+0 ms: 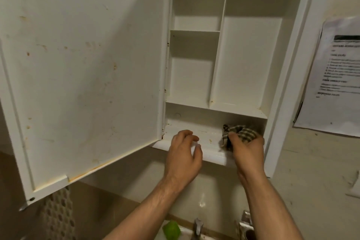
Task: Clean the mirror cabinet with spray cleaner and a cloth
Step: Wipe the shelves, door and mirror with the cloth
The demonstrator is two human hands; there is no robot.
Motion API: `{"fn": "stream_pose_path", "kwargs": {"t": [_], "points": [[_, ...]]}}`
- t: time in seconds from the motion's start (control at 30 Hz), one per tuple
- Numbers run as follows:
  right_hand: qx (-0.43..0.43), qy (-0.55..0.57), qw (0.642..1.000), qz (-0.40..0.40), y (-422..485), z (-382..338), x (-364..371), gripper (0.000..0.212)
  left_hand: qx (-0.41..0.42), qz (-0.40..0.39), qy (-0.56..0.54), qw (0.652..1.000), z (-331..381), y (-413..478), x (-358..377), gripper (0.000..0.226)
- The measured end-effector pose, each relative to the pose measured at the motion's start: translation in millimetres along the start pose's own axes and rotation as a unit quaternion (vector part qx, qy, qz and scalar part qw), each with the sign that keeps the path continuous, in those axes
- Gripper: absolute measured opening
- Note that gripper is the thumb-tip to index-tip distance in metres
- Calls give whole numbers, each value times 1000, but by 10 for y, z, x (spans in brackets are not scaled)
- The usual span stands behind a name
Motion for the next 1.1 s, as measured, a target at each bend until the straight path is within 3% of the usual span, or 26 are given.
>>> {"fn": "stream_pose_path", "kwargs": {"t": [0.2,0.37,0.47,0.57,0.63,0.8,0.93,1.1], "points": [[43,44,989,131,225,-48,223,82,38,11,29,999,-183,9,-32,33],[-39,-20,989,143,203,-414,717,54,79,37,-9,996,-284,1,-226,31],[-133,-138,980,51,104,-574,1215,31,73,92,-51,992,-395,-80,-407,36],[-297,-306,894,-135,-161,-766,1970,23,90,117,-81,986,-429,-158,-526,40],[-344,-371,847,-163,-199,-870,2147,21,92,128,-93,983,-457,-151,-580,42],[-428,-564,693,-136,-164,-866,2070,29,78,99,-98,987,-459,-53,-418,43],[-420,-648,632,-63,-30,-908,1481,24,85,68,-105,988,-441,-72,-283,43],[-318,-770,554,11,161,-815,580,7,54,26,-60,996,-547,-106,-229,39]]}}
Point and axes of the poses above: each hand's wrist, its own y-axis towards the middle knuckle, its own x-axis out of the palm, z = x × y, the point moved 10 cm from there along y, towards the middle knuckle, and after that the axes turned 10 degrees about -y, right-handed, at the moved point
